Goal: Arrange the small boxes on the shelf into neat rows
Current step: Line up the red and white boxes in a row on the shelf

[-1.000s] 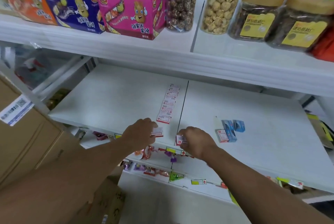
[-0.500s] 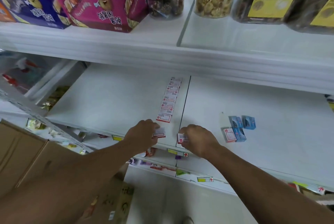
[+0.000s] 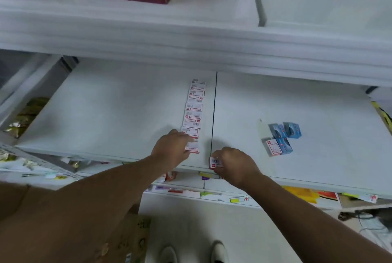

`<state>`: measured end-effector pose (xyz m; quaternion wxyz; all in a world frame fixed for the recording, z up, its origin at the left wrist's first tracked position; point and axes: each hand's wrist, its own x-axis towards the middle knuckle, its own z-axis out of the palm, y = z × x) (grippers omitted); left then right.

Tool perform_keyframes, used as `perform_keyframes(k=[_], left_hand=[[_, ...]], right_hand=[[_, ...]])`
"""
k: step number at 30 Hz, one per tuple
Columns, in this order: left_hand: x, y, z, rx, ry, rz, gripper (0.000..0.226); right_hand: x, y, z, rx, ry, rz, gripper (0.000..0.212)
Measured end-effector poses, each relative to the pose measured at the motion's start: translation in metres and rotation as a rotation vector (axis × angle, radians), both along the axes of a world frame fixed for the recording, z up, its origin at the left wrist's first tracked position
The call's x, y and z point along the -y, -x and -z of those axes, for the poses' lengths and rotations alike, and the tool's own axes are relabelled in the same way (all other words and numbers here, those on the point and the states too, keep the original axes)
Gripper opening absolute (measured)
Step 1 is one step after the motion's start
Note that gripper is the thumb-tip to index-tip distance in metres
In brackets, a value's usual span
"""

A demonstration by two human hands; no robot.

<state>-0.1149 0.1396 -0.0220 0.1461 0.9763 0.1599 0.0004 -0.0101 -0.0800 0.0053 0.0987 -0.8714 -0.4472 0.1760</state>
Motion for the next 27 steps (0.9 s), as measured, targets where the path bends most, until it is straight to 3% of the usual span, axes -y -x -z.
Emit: perform_keyframes(k=[8,22,27], left_hand=[[-0.008,0.008,0.024,0.081,-0.029,0.058,0.054],[-0.002,0.107,0.037,0.195,0.12,-0.179,0.036],[0.007,0.114,0.042,0.235,0.135,-0.25,0.032]], right_hand=[[-0.016,0.01,0.006,0.044,0.016,0.016,0.029],[-0.071,0.049,0.02,0.085,0.002,-0.023,0.045],[-0.083,0.054,0.032,0.195,0.029,-0.04,0.037]])
